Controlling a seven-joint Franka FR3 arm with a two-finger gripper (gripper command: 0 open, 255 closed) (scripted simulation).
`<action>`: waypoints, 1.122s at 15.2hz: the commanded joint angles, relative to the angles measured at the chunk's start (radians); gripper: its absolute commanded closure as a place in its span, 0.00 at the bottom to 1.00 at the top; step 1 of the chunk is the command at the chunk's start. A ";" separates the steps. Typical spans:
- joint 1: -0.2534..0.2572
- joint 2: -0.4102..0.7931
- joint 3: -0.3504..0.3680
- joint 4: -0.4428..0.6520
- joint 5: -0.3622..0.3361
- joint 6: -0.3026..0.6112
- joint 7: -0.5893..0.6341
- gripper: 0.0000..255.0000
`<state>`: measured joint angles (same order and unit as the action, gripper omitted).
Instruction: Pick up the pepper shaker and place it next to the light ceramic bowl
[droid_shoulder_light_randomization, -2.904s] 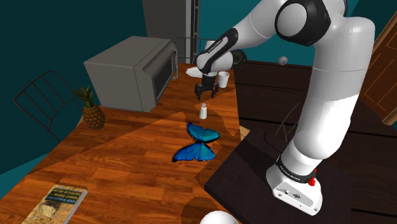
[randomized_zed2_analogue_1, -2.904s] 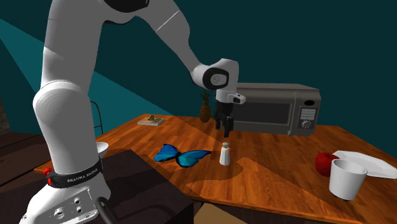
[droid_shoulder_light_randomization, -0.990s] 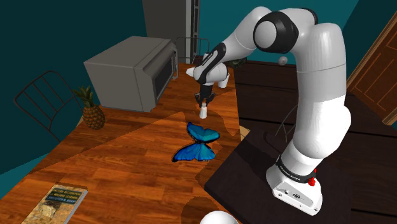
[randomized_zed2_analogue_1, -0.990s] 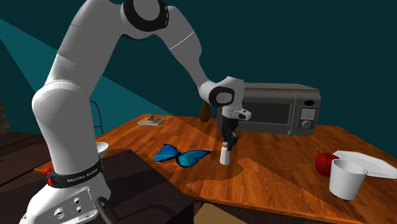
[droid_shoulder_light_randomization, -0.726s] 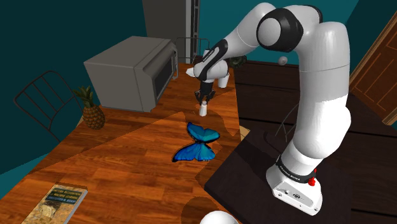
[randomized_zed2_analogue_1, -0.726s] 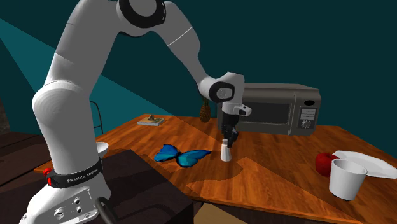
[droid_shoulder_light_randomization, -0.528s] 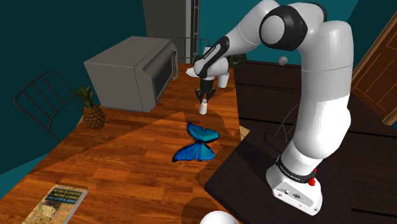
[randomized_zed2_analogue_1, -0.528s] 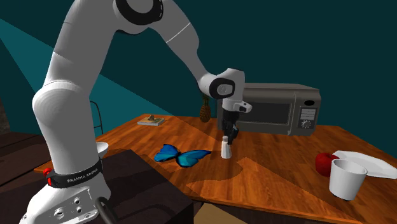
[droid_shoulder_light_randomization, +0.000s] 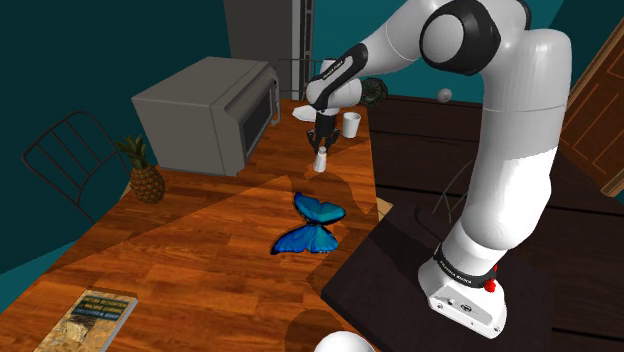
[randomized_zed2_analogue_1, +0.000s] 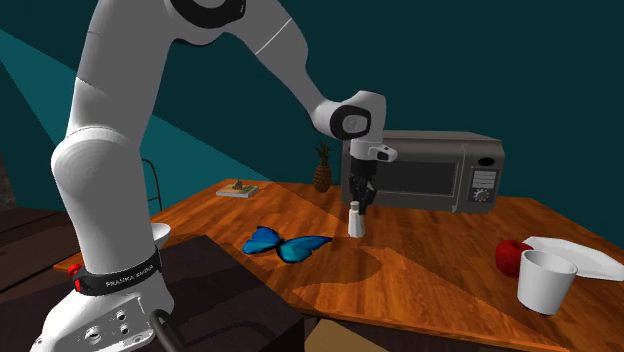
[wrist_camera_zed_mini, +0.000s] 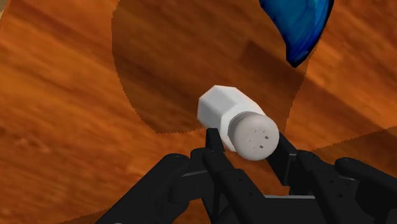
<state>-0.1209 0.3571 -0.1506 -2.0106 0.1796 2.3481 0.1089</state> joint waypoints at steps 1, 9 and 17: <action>0.002 -0.020 -0.003 0.001 -0.006 -0.021 0.006 1.00; 0.007 -0.085 -0.011 0.028 -0.029 -0.111 0.026 1.00; 0.010 -0.138 -0.016 0.069 -0.047 -0.204 0.043 1.00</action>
<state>-0.1111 0.2269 -0.1664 -1.9458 0.1352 2.1568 0.1494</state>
